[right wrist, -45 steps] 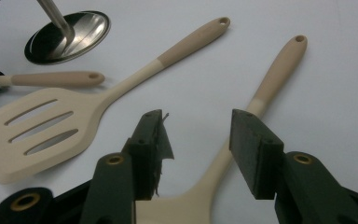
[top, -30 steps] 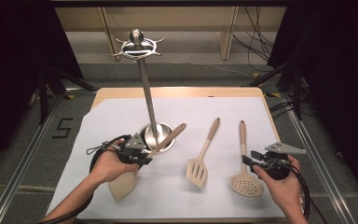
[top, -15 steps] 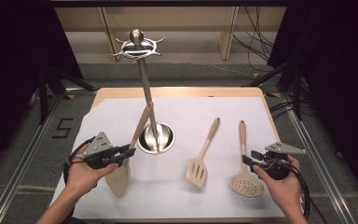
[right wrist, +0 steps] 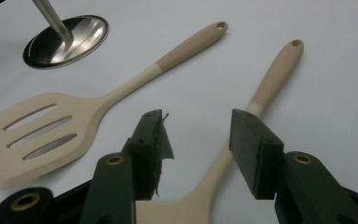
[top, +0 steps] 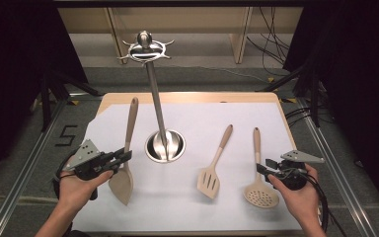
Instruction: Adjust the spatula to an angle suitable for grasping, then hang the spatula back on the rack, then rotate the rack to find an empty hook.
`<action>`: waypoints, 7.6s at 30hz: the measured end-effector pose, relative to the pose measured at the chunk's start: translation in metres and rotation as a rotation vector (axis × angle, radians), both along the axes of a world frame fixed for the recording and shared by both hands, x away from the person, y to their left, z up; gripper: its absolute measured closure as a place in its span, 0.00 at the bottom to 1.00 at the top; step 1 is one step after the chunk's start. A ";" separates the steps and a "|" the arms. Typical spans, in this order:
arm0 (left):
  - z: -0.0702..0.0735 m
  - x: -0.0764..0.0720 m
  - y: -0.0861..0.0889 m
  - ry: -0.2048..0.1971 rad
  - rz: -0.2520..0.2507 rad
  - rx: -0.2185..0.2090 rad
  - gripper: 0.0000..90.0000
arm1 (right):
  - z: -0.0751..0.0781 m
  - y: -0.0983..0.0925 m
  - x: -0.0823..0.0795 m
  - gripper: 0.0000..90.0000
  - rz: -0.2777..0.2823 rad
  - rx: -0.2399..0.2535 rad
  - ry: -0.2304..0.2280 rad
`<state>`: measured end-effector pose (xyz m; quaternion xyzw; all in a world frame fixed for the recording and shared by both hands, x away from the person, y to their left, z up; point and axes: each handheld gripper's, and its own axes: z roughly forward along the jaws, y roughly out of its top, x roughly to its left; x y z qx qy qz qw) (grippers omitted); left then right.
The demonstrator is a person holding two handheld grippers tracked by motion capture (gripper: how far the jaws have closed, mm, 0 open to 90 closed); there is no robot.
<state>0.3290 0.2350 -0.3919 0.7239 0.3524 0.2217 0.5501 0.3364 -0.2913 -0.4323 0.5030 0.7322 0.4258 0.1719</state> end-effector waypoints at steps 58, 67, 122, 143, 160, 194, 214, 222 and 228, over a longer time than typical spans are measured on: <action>0.055 0.017 0.024 -0.100 0.061 -0.084 0.87 | 0.004 0.006 0.001 0.62 0.013 -0.011 -0.010; 0.064 0.029 0.020 -0.103 0.046 -0.078 0.87 | 0.004 0.005 0.001 0.62 0.009 -0.004 -0.005; 0.063 0.068 0.000 -0.019 -0.039 -0.044 0.86 | 0.004 0.005 0.002 0.62 0.010 -0.012 -0.012; 0.061 0.081 -0.013 0.001 -0.044 -0.027 0.86 | 0.003 0.002 0.004 0.62 0.029 -0.031 -0.035; 0.061 0.085 -0.021 -0.002 -0.021 -0.018 0.86 | 0.004 0.001 0.003 0.62 0.022 -0.051 -0.049; 0.091 0.059 -0.014 -0.112 0.049 -0.084 0.98 | 0.003 0.002 0.004 0.62 0.023 -0.041 -0.054; 0.130 0.051 -0.022 -0.261 0.094 -0.156 0.99 | 0.005 0.002 0.005 0.62 0.004 -0.040 -0.057; 0.141 0.056 -0.028 -0.282 0.097 -0.170 0.99 | 0.005 0.003 0.001 0.62 -0.023 0.004 -0.005; 0.154 0.056 -0.031 -0.294 0.115 -0.194 0.99 | 0.005 0.005 0.002 0.62 0.020 -0.040 -0.032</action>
